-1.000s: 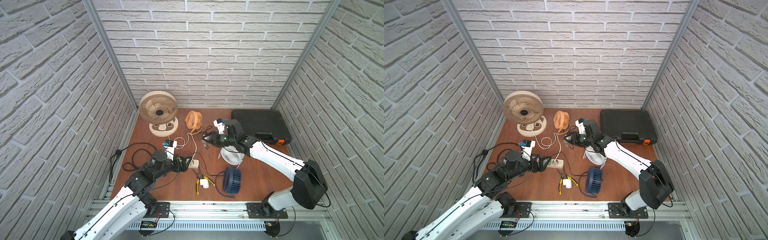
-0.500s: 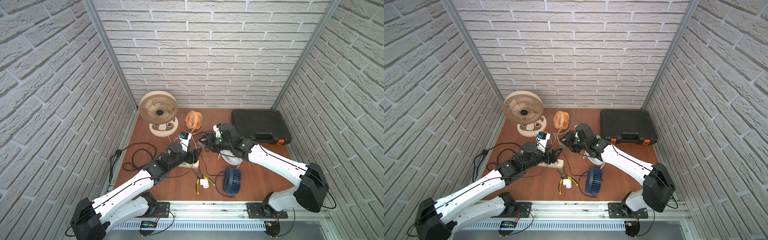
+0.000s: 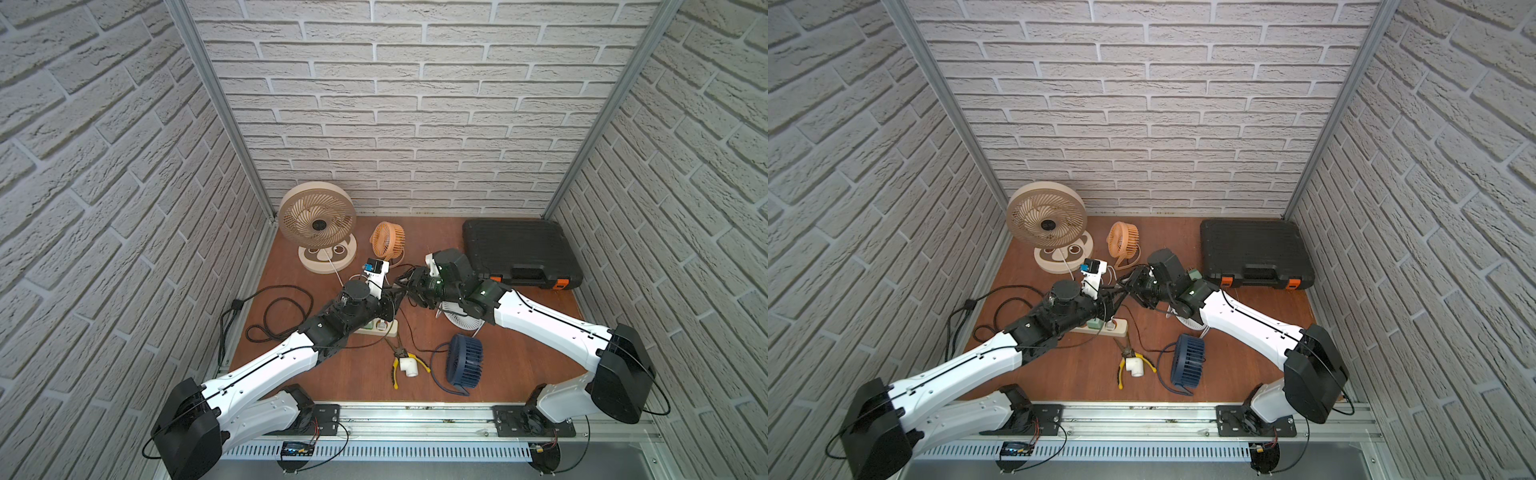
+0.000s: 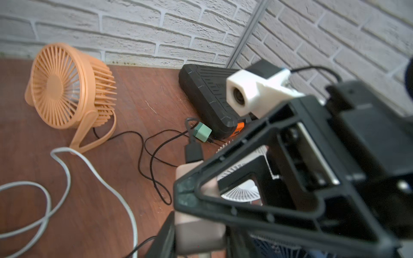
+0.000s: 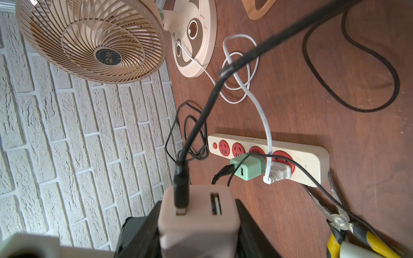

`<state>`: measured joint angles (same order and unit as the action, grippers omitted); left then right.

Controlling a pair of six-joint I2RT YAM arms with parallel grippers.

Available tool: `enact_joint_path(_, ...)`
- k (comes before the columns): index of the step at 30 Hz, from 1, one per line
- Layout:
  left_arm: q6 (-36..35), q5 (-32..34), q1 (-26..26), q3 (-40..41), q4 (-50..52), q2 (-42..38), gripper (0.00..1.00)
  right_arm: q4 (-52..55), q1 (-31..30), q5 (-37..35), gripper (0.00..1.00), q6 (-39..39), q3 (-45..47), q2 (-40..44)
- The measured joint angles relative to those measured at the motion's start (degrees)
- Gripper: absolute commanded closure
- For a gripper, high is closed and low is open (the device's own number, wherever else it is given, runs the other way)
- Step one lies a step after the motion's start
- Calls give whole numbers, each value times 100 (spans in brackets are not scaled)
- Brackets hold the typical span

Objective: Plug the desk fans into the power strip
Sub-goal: Pick up the plug from the center of the board.

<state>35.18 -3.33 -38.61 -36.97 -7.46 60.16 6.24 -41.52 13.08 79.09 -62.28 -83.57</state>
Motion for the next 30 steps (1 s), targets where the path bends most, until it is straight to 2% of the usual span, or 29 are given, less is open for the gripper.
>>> enact_joint_path(2,87,-17,20,0,-35,13,96,-74,4,-13,97,15,26,-2)
enact_joint_path(3,101,-26,26,0,-35,15,100,-83,4,-13,97,22,31,-2)
enact_joint_path(5,111,-94,72,0,-55,20,100,-164,4,-17,97,22,61,-2)
enact_joint_path(6,111,-127,98,2,-61,17,100,-201,4,-17,87,11,76,-2)
enact_joint_path(8,116,-227,175,2,-72,13,100,-264,4,-17,49,-68,92,-2)
enact_joint_path(9,129,-299,236,15,-92,-2,100,-286,7,-11,36,-166,92,-2)
enact_joint_path(11,197,-531,407,114,-170,-94,100,-393,11,57,14,-422,116,4)
enact_joint_path(13,306,-828,704,310,-219,-304,100,-564,61,155,1,-979,247,127)
enact_joint_path(19,669,-1735,1519,673,-350,-868,100,-599,420,658,0,-2114,457,791)
enact_joint_path(25,1410,-2894,2304,1043,-1134,-1165,100,-1134,905,2129,1,-2918,476,861)
enact_joint_path(27,1674,-3215,2483,1106,-1423,-1156,100,-1445,977,2699,13,-3027,472,719)
enact_joint_path(30,2011,-3606,2581,1128,-1867,-1071,100,-1991,1073,3587,23,-3014,385,295)
